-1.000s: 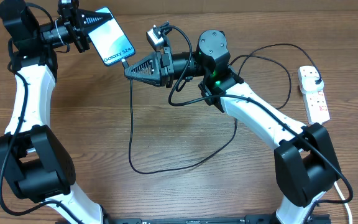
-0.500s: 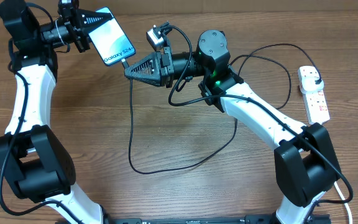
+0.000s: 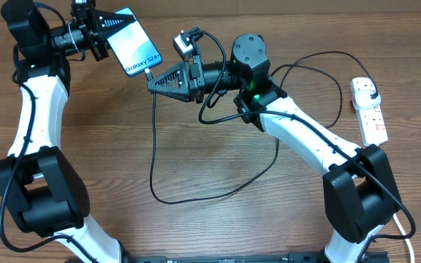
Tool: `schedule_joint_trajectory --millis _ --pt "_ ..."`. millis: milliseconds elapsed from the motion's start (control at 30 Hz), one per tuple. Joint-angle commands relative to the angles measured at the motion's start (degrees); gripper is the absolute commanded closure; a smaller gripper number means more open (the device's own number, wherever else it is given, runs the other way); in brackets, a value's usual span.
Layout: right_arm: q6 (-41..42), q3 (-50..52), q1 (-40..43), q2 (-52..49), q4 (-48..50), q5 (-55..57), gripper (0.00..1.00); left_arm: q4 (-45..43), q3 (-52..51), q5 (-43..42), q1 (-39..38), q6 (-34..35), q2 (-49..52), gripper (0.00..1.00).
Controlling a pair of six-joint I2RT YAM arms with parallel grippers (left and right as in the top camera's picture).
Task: Plug charger to phone and switch on socket
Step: 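Hold the plug against the phone port with both grippers still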
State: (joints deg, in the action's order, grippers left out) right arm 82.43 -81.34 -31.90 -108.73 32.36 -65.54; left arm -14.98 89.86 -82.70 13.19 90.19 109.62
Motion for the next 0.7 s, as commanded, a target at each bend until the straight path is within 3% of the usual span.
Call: schedule_joint_trajectory --millis 0,667 --pt "-0.09 -0.74 0.11 1.36 -0.33 1.22 0.96 -0.33 0.98 -1.29 -0.85 -0.85 -0.33 0.96" --pt "-0.02 -0.74 0.13 1.36 -0.33 1.42 0.96 -0.31 0.98 -7.85 -0.87 -6.62 -0.33 0.96"
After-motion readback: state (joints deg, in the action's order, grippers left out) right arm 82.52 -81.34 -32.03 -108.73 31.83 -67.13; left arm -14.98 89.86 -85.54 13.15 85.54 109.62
